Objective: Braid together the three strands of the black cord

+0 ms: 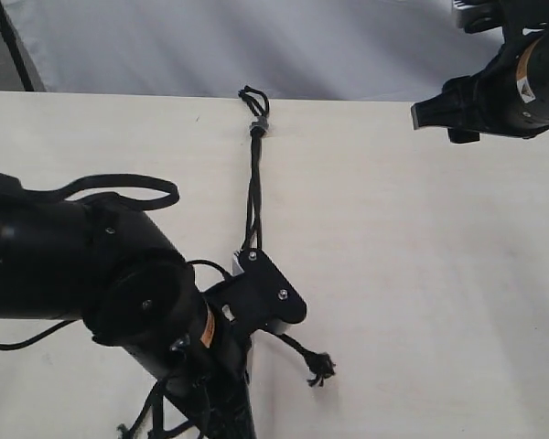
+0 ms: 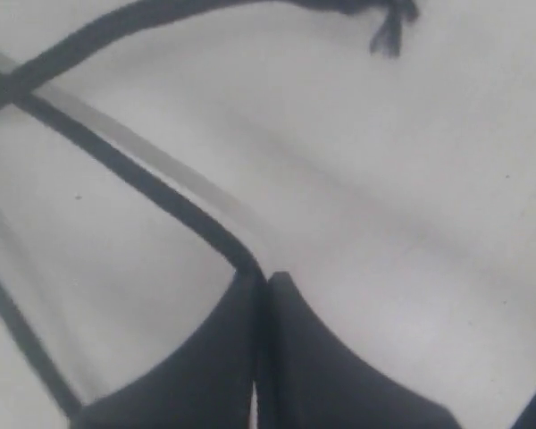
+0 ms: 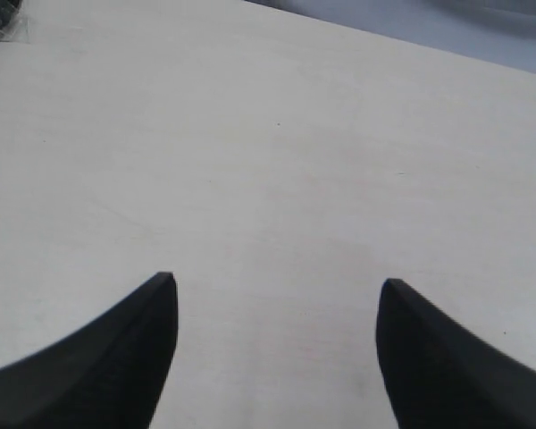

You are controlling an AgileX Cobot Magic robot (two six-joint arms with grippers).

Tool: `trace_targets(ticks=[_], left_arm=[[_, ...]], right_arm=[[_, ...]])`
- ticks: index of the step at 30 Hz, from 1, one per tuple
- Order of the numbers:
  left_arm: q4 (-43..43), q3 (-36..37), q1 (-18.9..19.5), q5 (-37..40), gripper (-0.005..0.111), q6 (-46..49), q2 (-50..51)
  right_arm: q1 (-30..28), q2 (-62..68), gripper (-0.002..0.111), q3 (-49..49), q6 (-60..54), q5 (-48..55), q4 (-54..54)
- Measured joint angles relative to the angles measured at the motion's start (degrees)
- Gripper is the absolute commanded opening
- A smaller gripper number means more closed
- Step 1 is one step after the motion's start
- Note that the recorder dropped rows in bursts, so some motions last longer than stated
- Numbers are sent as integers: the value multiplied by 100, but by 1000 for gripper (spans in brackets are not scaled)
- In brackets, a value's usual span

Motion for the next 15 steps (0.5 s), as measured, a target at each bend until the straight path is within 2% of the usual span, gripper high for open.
trace_targets(ticks=[9, 15], left_arm=[[2139, 33, 0, 330, 2, -517, -146], [3111, 404, 0, 23, 2, -946, -146]], right_arm=[[0, 0, 61, 0, 0, -1, 55], [0, 0, 61, 0, 0, -1, 107]])
